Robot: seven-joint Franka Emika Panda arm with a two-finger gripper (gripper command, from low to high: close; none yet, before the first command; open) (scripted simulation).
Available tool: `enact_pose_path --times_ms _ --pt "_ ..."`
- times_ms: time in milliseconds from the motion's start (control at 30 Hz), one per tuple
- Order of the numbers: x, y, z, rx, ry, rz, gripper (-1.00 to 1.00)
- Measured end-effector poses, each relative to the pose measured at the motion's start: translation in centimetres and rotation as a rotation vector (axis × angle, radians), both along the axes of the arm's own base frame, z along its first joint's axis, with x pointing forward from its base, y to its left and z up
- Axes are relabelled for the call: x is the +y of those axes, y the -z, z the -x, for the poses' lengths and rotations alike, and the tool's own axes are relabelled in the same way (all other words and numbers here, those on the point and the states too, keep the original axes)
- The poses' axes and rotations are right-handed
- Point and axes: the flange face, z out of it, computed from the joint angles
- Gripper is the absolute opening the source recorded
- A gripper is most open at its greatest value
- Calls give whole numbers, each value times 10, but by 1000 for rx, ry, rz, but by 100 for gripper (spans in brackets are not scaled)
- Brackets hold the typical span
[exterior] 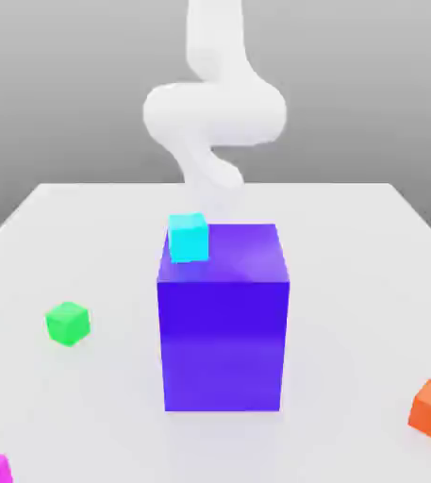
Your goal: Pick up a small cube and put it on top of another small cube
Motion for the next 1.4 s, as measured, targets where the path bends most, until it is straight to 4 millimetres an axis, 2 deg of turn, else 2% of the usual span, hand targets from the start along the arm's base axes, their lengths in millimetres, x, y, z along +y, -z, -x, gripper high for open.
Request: enact_pose_path --times_ms 133,300,467,600,667,833,1033,1167,1200,1367,1400 --pt "-27 45 -49 89 168 -91 0" --pt "-66 108 -97 189 379 -197 0" --pt "-110 180 -133 281 599 -296 0" --pt "-150 244 -149 349 788 -372 0" --pt "-172 277 -153 380 887 -409 0" --pt "-209 364 -157 461 1111 -489 0" --pt "-253 473 -138 549 1401 -576 0" --pt "-261 539 -133 564 1456 -590 0" --pt "-261 552 -133 564 1458 -590 -100" --pt "-261 551 -133 561 1457 -591 -100" --pt "-261 558 -133 562 1458 -591 -100"
